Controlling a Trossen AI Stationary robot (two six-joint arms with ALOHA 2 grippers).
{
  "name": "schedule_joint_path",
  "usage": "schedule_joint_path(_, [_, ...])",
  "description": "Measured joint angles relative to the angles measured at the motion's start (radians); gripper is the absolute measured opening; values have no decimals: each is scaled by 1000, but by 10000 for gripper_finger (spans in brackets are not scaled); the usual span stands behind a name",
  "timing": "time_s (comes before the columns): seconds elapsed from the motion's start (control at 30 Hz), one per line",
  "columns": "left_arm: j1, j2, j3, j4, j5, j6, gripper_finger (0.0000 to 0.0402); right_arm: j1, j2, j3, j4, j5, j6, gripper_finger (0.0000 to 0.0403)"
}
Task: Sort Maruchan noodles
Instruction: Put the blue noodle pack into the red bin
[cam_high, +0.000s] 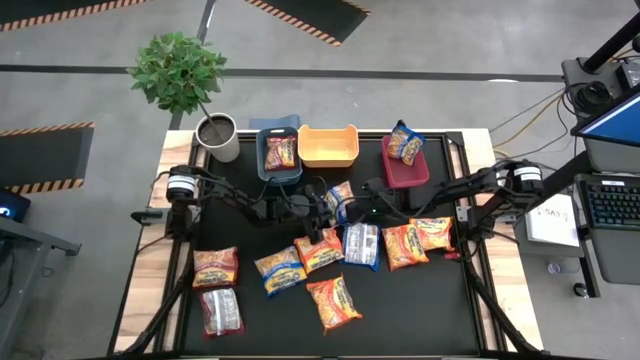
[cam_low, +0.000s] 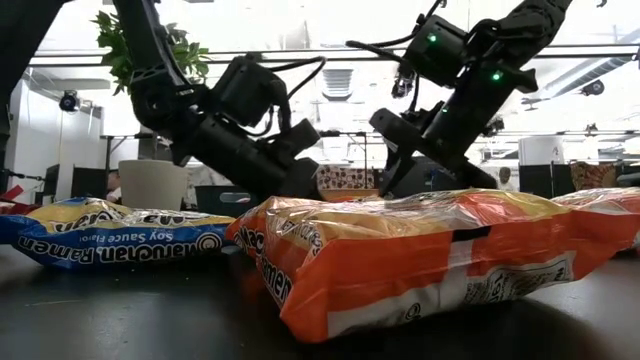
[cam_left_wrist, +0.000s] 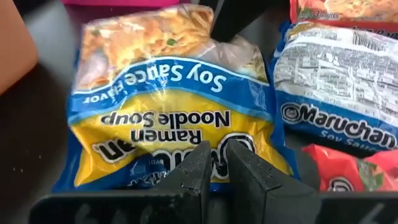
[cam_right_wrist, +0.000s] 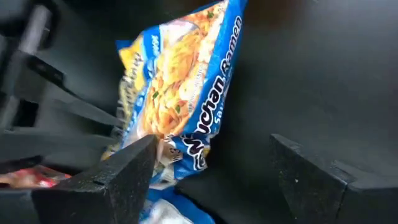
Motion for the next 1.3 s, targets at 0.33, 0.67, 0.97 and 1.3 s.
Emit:
schedule_joint_path(0.33, [0,1,-4,-6,0,0,39,-7,18,-1,148,-8,-64,297])
schedule_joint_path(0.67, [0,2,-4,-5,0,0,39,-8,146,-1,345,-18,-98,270])
schedule_joint_path(0.97, [0,2,-5,-3,2,4,39,-7,152,-1,365,-24,-116,153])
schedule_joint_path(1.3, [-13,-19,-7,-11,1,27,39,-6,142,0,364,-36,-175,79])
